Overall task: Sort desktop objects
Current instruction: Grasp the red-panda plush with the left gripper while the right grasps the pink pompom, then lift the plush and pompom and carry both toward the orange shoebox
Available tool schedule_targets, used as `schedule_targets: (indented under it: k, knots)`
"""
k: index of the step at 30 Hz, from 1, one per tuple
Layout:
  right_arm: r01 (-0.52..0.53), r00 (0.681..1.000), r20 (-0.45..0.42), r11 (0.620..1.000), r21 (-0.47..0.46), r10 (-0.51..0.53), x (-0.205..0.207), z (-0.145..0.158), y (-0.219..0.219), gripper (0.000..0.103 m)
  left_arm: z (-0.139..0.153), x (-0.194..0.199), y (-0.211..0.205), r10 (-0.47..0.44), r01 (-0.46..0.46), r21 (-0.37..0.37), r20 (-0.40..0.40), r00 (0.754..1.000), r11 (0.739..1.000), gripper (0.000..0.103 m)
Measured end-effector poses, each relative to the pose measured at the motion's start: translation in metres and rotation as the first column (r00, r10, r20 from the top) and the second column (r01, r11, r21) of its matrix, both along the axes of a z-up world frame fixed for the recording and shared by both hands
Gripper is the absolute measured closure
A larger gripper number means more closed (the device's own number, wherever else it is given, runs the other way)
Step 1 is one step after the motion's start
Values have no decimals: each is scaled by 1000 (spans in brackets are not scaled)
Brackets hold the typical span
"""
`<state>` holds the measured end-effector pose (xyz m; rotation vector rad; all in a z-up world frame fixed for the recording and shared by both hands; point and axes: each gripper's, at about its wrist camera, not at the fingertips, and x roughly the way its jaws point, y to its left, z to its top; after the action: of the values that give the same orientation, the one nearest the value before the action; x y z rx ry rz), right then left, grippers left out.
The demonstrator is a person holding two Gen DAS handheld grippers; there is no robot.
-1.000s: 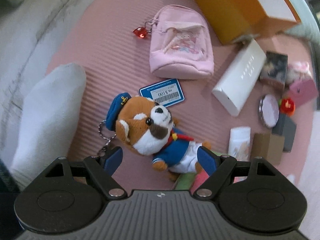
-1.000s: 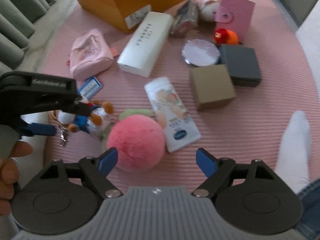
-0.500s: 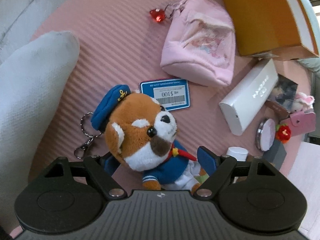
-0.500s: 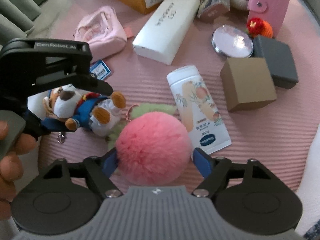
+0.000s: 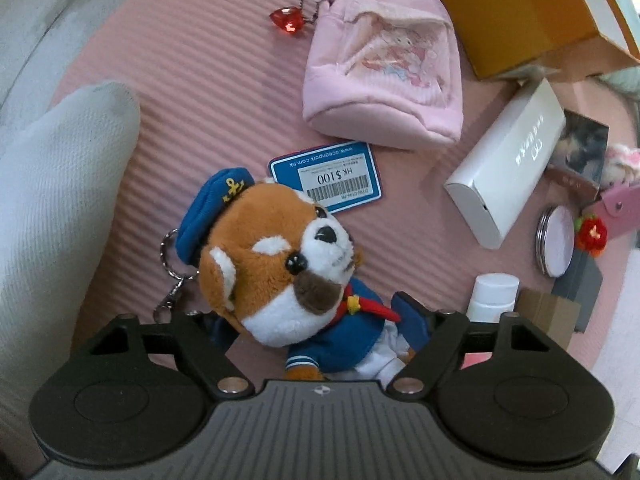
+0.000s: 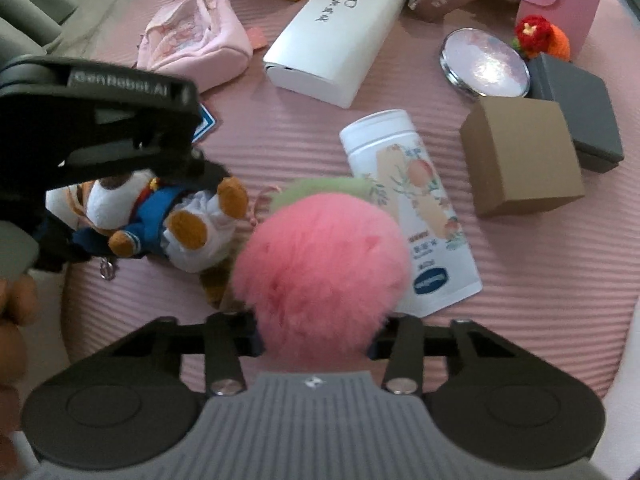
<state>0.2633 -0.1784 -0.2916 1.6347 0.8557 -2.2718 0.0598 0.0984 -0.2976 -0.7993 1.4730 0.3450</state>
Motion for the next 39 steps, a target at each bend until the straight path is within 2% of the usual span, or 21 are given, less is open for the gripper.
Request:
schedule_targets:
  k: [4,11,19,26,39]
  knots:
    - [22,1000,16,999,-38,-21,-3,6,6,78,0,-1,5,3,-3,-14,8,1000,1000,25]
    - [12,1000,19,997,-70,-10,2,19,4,93,10,1,9,-21,21,6,27,999,1000,45]
    - [-10,1000,-6,996,-83,9,11,49,8,99,34,-3,14,-41,39,28,65,997,999,48]
    - [-15,999,-51,994,-111,9,18,78,15,103,67,-5,21,-42,37,43,113,993,998,48]
    - [0,993,-113,987,-158,-18,38,135,21,103,112,-17,29,-54,41,76,174,983,996,48]
